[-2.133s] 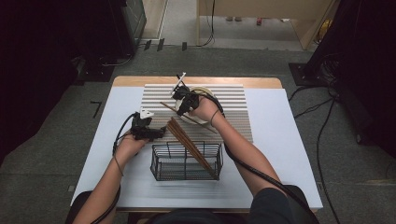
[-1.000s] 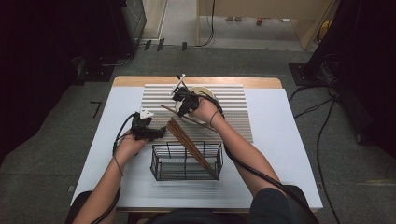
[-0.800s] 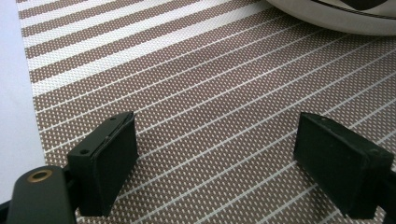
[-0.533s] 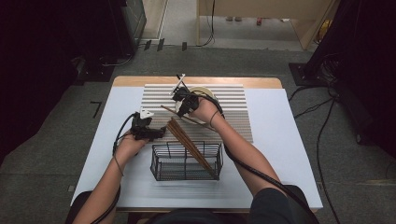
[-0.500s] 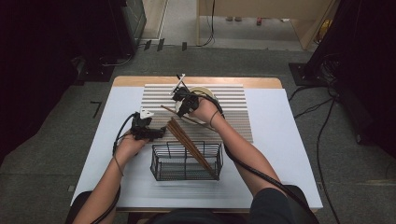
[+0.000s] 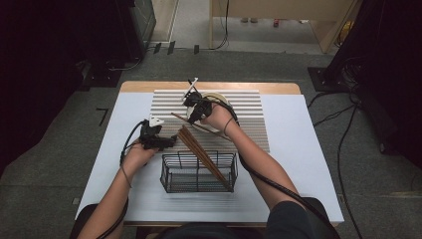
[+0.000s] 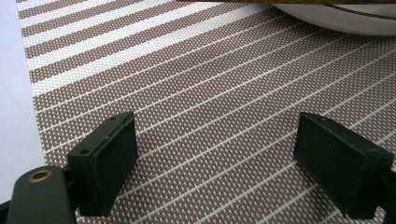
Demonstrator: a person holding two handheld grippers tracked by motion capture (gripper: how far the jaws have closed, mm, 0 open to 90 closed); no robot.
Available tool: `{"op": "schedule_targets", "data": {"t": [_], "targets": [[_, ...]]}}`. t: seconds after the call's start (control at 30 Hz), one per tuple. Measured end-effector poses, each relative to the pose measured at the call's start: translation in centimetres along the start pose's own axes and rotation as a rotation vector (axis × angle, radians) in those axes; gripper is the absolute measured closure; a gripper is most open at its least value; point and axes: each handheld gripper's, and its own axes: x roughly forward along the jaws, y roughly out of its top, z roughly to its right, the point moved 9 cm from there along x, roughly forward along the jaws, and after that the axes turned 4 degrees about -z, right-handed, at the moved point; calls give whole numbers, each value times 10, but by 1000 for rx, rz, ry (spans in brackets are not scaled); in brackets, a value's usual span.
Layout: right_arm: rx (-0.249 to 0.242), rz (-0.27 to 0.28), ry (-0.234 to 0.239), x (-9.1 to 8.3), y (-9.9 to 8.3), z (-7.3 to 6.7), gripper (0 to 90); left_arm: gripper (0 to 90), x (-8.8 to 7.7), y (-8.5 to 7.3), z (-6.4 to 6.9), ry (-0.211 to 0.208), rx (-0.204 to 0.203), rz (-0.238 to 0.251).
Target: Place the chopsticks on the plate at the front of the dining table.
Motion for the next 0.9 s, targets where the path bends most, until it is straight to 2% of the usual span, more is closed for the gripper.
{"op": "schedule_targets", "data": {"t": [0.17,0.4,0.43,0.6,0.63,0.9], "targets": [[2,6,0,-3,0,1,764,139,0,0,0,0,0,0],[19,45,34,-10,1,-2,693,139,0,0,0,-1,0,0],[17,60,52,-13,1,-4,644,139,0,0,0,-1,0,1],[-1,86,82,-17,1,-10,568,139,0,0,0,-1,2,-1],[-11,98,90,-19,0,-12,524,139,0,0,0,-2,2,-2],[-15,114,120,-24,-2,-19,475,139,0,0,0,-1,2,-1]]}}
